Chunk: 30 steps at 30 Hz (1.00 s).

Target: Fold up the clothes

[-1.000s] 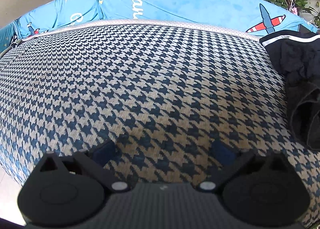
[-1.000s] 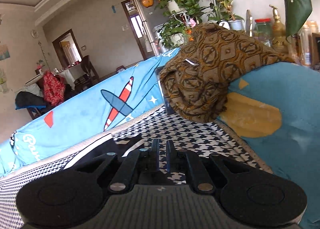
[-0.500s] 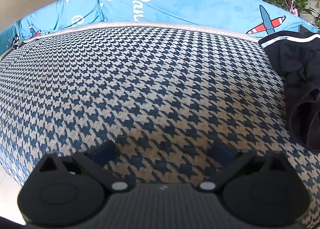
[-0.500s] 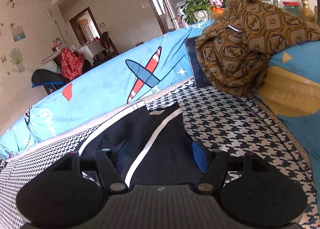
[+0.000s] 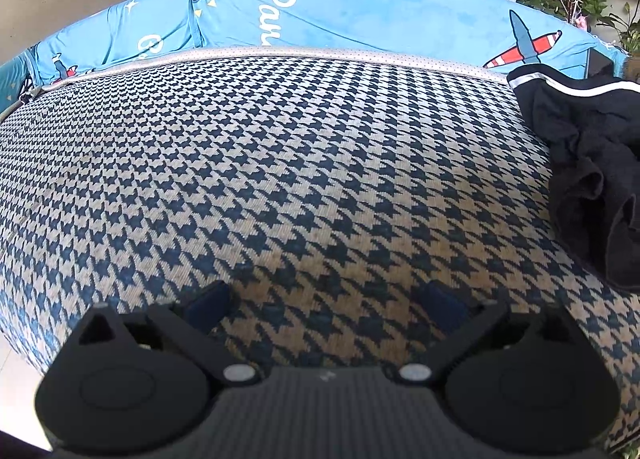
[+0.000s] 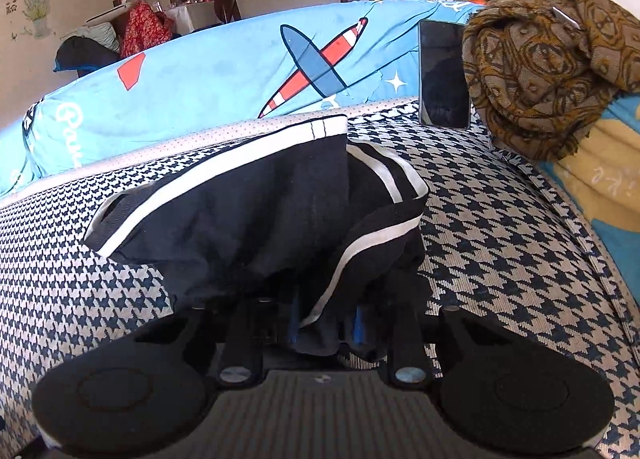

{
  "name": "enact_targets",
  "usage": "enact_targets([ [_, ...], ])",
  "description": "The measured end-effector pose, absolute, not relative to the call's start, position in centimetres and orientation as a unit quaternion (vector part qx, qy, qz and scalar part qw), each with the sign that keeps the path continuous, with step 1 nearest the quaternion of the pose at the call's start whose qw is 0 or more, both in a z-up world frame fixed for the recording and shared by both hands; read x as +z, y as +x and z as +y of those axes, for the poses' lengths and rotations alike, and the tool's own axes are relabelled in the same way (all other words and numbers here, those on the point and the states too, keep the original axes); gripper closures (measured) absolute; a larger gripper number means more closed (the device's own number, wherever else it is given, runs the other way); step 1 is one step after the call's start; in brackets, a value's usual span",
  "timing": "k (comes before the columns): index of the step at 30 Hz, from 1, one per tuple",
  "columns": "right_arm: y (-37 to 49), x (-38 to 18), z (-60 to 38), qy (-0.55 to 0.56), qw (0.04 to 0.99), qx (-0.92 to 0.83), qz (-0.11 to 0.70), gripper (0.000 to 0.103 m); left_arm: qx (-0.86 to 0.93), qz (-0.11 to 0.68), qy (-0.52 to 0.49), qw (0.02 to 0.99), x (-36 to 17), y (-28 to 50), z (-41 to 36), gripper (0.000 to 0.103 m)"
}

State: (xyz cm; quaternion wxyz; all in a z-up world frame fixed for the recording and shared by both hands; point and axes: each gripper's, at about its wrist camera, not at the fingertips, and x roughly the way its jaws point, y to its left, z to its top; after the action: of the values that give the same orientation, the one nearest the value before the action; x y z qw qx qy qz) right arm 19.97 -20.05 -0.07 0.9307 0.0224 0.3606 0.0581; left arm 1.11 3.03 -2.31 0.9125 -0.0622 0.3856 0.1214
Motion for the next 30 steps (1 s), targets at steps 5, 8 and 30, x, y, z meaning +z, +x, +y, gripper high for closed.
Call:
enact_targets([
  [5,19.6,0.7,-20.1,0.051,0.933,0.092,0.345,0.087,0.118,0.385,-0.061,0.913,-2.2,1.0,3.1,0.000],
  [8,18.8,2.0,-19.3,0.060,0.937,0.132,0.316,0.087,0.118,0.385,-0.061,0.913,-2.3,0.9,3.0,0.000],
  [30,16.1,7.7,-14.2,0.157,0.908,0.327,0.210,0.088,0.110,0.390,-0.064,0.912,-1.9,0.4,3.6,0.000],
])
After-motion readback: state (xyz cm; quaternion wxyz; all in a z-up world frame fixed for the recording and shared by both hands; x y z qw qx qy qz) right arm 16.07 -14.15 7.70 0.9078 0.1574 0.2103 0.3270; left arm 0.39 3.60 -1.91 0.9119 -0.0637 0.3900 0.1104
